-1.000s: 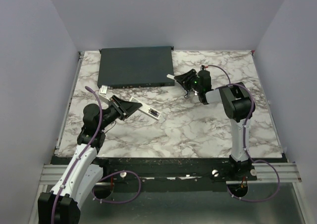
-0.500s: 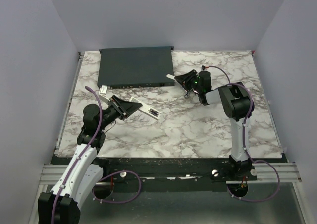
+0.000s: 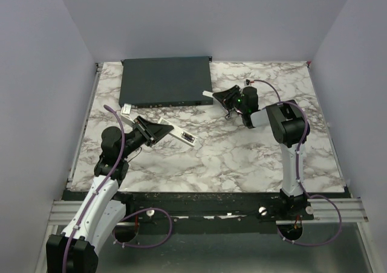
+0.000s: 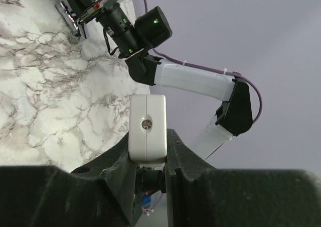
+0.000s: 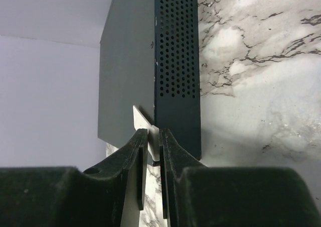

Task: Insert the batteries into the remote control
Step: Pick up the battery cover at the center of the board.

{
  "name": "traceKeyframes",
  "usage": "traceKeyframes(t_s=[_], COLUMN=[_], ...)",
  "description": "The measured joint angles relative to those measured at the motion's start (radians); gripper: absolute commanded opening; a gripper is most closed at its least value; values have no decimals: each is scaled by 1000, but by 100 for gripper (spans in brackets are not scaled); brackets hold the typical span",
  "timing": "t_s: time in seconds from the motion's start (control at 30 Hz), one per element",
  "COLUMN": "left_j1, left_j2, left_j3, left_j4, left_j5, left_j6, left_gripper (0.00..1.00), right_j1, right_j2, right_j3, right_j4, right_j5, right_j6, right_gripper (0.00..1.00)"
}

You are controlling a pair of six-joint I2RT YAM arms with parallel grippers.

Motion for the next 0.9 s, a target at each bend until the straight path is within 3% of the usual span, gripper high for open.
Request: traceKeyframes(t_s=[0.17, 0.43, 0.63, 0.9], left_j1=[0, 0, 6, 19], left_j2=[0, 0, -24, -39], left_j3=[0, 0, 0, 0], left_j4=[0, 8, 1, -5], left_j5=[1, 1, 0, -8], left_j6=[-1, -9, -11, -15], left_gripper=[0, 0, 0, 0], right_j1=[0, -1, -6, -20], right_j2=[0, 0, -13, -262], right_j3=[0, 1, -4, -111], right_j4=[14, 43, 58, 21], right_j5=[-9, -28, -37, -37], right_j6=[0, 11, 18, -7], right_gripper=[17, 1, 1, 1])
